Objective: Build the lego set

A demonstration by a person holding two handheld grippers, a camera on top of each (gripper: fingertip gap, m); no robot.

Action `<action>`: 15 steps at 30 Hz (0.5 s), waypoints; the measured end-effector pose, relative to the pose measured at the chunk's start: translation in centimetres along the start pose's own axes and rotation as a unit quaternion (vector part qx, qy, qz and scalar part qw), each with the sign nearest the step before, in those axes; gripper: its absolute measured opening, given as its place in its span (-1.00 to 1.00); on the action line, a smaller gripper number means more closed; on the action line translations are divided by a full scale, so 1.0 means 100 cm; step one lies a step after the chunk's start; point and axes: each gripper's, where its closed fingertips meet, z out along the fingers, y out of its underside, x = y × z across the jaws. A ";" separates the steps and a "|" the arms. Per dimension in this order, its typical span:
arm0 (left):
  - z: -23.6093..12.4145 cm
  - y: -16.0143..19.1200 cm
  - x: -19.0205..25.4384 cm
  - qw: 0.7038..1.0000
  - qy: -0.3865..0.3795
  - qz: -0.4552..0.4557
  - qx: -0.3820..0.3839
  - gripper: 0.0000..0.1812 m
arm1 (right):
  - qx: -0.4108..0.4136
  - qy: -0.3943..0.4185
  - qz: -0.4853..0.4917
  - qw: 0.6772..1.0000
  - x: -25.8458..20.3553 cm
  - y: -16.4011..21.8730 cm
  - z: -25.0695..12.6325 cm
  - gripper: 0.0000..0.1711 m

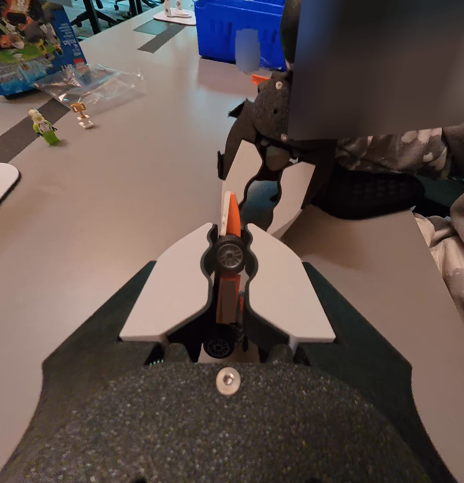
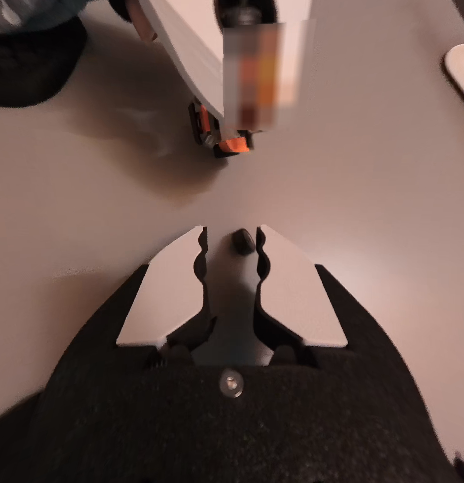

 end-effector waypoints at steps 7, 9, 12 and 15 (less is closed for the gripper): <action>0.001 0.000 -0.006 1.000 -0.012 -0.007 0.008 -0.79 | -0.012 0.008 0.055 0.998 0.013 0.031 -0.021 -0.59; 0.001 0.001 -0.009 1.000 -0.019 -0.008 0.007 -0.79 | -0.021 0.010 0.050 0.998 0.006 0.030 -0.013 -0.59; 0.000 0.002 -0.012 1.000 -0.027 -0.010 0.006 -0.79 | -0.020 0.025 0.044 0.999 0.004 0.017 0.000 -0.60; -0.004 0.000 -0.018 0.999 -0.040 -0.014 0.012 -0.79 | -0.022 0.040 0.031 0.998 0.006 0.007 0.009 -0.60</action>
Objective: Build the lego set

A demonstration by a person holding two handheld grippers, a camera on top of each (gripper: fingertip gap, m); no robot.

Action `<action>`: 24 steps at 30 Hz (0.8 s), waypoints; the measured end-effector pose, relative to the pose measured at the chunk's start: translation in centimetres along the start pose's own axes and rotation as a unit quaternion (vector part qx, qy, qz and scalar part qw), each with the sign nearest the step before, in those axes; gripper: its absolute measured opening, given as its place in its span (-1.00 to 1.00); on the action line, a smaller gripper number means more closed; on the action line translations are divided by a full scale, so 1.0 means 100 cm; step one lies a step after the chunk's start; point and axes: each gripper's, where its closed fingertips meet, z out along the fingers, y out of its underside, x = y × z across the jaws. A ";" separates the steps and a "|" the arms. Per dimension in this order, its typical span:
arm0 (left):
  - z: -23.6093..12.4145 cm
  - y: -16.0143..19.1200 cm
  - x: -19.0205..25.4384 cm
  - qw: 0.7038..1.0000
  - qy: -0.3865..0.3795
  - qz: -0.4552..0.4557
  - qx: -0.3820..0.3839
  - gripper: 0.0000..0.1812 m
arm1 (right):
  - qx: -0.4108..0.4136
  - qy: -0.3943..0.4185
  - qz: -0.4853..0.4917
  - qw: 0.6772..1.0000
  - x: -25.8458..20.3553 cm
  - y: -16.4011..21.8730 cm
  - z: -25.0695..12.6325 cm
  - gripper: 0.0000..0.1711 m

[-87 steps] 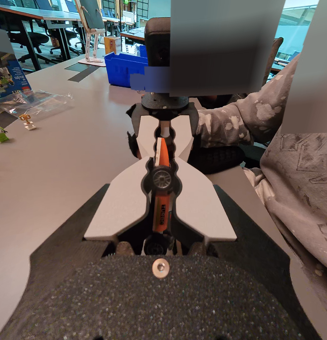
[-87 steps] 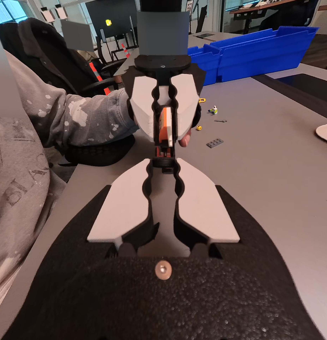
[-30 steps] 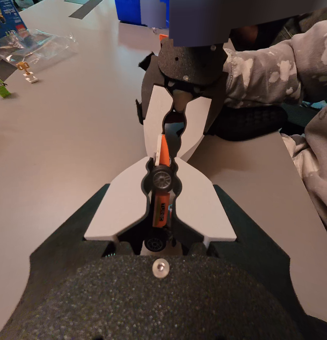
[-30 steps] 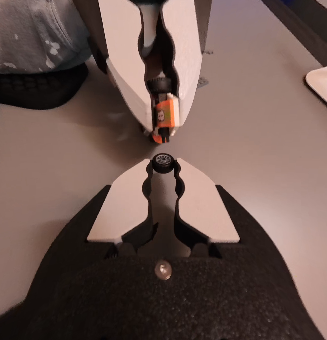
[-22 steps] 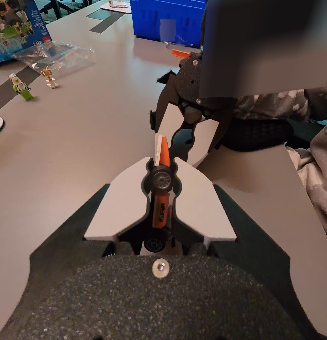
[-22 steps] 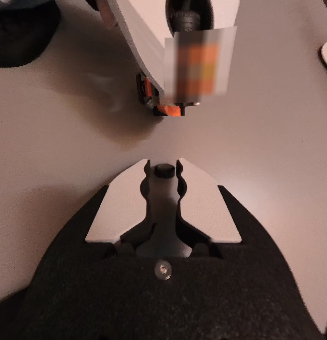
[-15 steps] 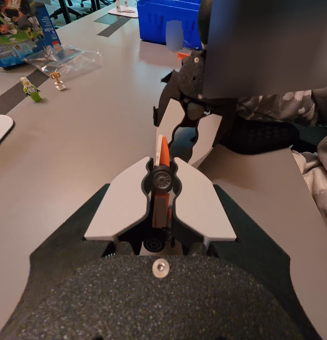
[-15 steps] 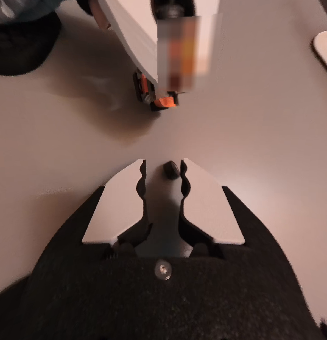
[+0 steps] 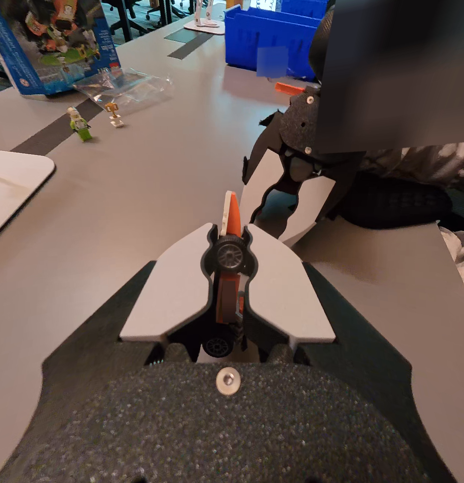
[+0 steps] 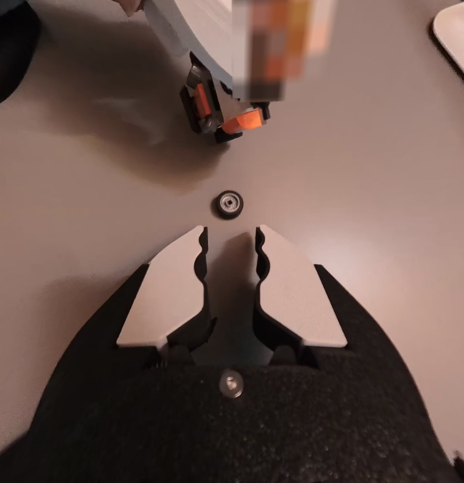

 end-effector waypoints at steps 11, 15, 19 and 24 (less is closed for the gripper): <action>-0.016 -0.004 -0.029 0.997 -0.048 -0.039 0.038 -0.79 | -0.072 -0.046 -0.015 0.996 -0.003 -0.005 0.020 -0.71; -0.016 -0.002 -0.033 0.997 -0.053 -0.044 0.039 -0.79 | -0.104 -0.048 -0.021 0.993 0.001 0.003 0.013 -0.76; -0.013 -0.002 -0.031 0.997 -0.049 -0.045 0.039 -0.79 | -0.240 0.005 -0.140 0.961 0.024 0.023 -0.018 -0.76; -0.012 0.000 -0.033 0.997 -0.057 -0.041 0.032 -0.79 | -0.509 0.077 -0.323 0.794 0.078 0.059 -0.064 -0.76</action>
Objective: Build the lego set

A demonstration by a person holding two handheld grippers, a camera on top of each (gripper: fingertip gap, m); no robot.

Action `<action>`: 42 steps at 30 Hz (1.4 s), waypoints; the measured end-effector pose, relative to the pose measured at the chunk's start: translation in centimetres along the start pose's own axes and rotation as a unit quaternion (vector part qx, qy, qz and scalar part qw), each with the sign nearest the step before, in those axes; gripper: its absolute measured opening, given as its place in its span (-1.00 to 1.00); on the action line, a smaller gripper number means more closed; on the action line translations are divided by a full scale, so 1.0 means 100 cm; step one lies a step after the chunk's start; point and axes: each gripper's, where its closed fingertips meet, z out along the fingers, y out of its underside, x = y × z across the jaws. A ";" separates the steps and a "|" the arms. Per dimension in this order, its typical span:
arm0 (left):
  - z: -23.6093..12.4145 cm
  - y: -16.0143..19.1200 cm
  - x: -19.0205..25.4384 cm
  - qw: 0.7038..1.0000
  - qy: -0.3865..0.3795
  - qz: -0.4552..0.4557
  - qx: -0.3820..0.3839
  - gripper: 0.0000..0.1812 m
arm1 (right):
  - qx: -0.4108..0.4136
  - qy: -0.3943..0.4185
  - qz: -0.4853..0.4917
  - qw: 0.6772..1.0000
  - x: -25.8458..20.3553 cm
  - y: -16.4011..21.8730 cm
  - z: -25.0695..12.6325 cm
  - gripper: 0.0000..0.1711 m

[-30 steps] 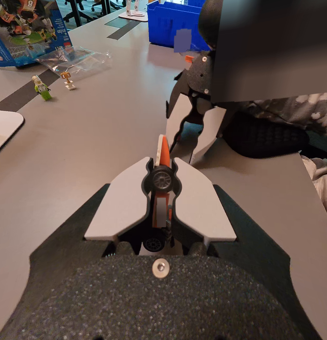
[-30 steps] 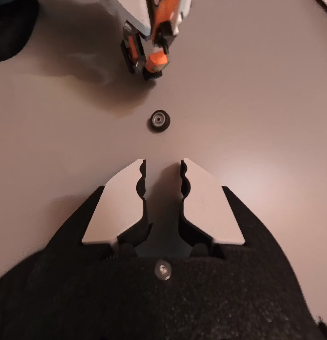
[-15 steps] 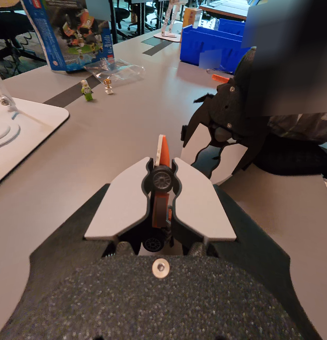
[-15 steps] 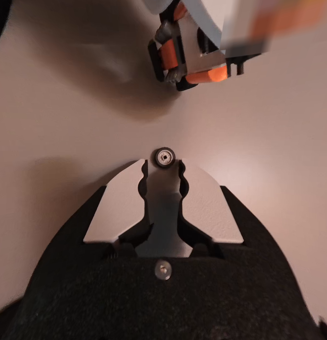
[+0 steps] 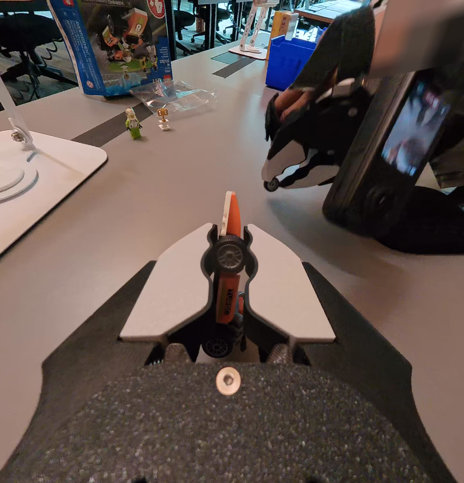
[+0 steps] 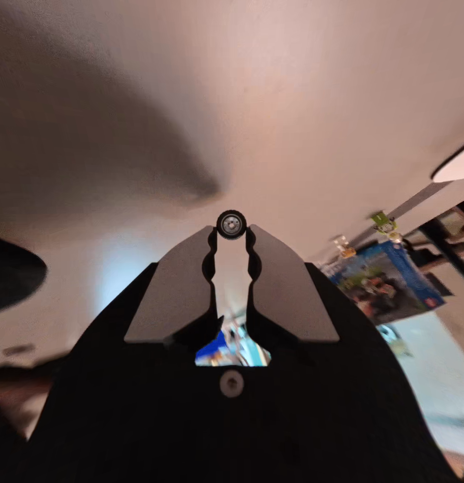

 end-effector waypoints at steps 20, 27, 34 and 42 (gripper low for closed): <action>-0.018 -0.004 -0.039 0.996 -0.075 -0.038 0.027 -0.79 | 0.242 -0.163 0.022 0.956 -0.011 -0.059 -0.041 -0.58; -0.015 -0.009 -0.030 0.997 -0.059 -0.037 0.038 -0.79 | 0.380 -0.152 0.177 0.895 -0.015 -0.046 -0.020 -0.59; -0.009 -0.018 -0.003 0.997 0.016 -0.055 0.060 -0.79 | 0.421 -0.144 0.221 0.868 -0.016 -0.057 -0.012 -0.61; -0.003 -0.015 0.012 0.995 0.062 -0.052 0.051 -0.79 | 0.401 -0.163 0.208 0.877 -0.015 -0.058 -0.012 -0.74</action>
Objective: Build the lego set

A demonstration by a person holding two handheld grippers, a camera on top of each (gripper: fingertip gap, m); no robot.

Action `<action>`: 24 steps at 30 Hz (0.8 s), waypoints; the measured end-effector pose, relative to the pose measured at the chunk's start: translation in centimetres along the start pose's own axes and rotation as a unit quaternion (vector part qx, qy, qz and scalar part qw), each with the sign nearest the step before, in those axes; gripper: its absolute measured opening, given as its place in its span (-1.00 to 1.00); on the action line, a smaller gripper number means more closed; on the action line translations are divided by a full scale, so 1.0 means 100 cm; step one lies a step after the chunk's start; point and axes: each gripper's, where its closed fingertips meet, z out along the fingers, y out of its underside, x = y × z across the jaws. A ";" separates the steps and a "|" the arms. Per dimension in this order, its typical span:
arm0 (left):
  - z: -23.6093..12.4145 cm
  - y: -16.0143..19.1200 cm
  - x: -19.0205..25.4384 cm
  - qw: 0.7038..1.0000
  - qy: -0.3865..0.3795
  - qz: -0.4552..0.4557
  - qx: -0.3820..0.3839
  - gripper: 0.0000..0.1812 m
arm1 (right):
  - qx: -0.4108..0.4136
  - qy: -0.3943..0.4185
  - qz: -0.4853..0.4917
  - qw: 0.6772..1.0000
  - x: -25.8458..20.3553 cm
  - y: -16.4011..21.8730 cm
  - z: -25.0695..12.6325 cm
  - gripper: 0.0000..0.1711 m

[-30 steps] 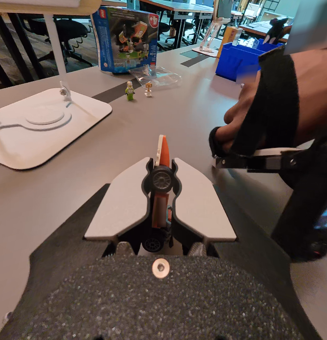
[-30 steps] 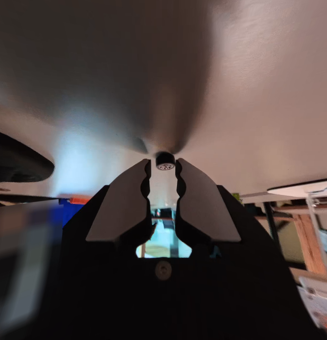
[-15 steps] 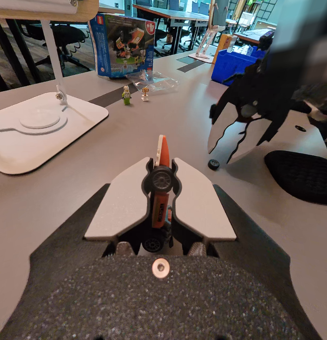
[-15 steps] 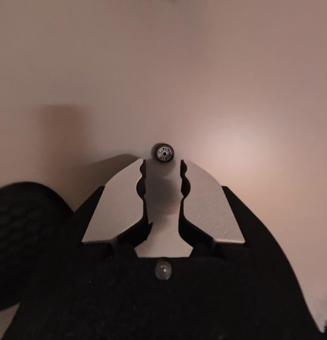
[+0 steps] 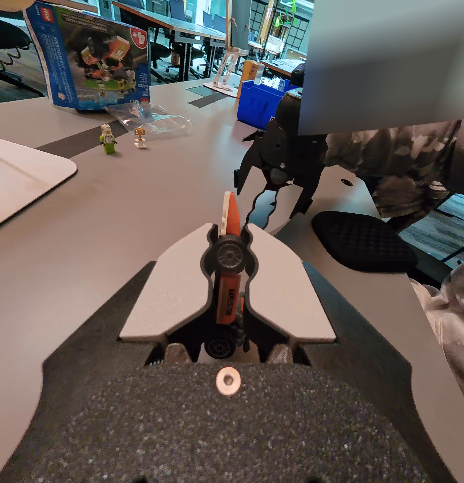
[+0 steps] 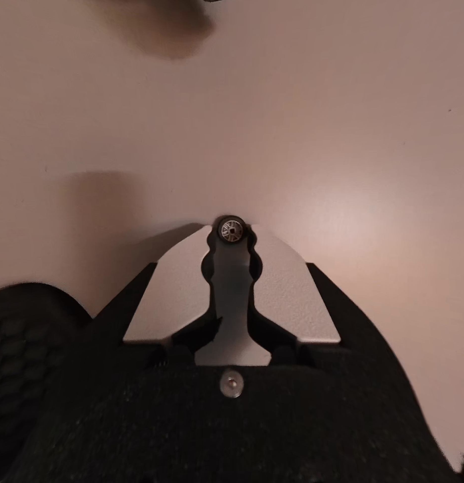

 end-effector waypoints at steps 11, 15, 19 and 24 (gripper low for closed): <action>0.005 -0.019 0.029 0.996 0.069 -0.028 0.057 -0.79 | 0.322 -0.007 0.188 0.928 -0.008 -0.080 -0.062 -0.76; 0.001 -0.044 0.054 0.983 0.119 -0.051 0.131 -0.79 | 0.527 -0.048 0.205 0.824 -0.021 -0.120 -0.119 -0.76; 0.000 -0.055 0.067 0.976 0.133 -0.059 0.163 -0.78 | 0.590 -0.076 0.222 0.773 -0.025 -0.128 -0.124 -0.76; 0.000 -0.061 0.068 0.972 0.130 -0.072 0.184 -0.79 | 0.613 -0.127 0.235 0.743 -0.030 -0.129 -0.123 -0.77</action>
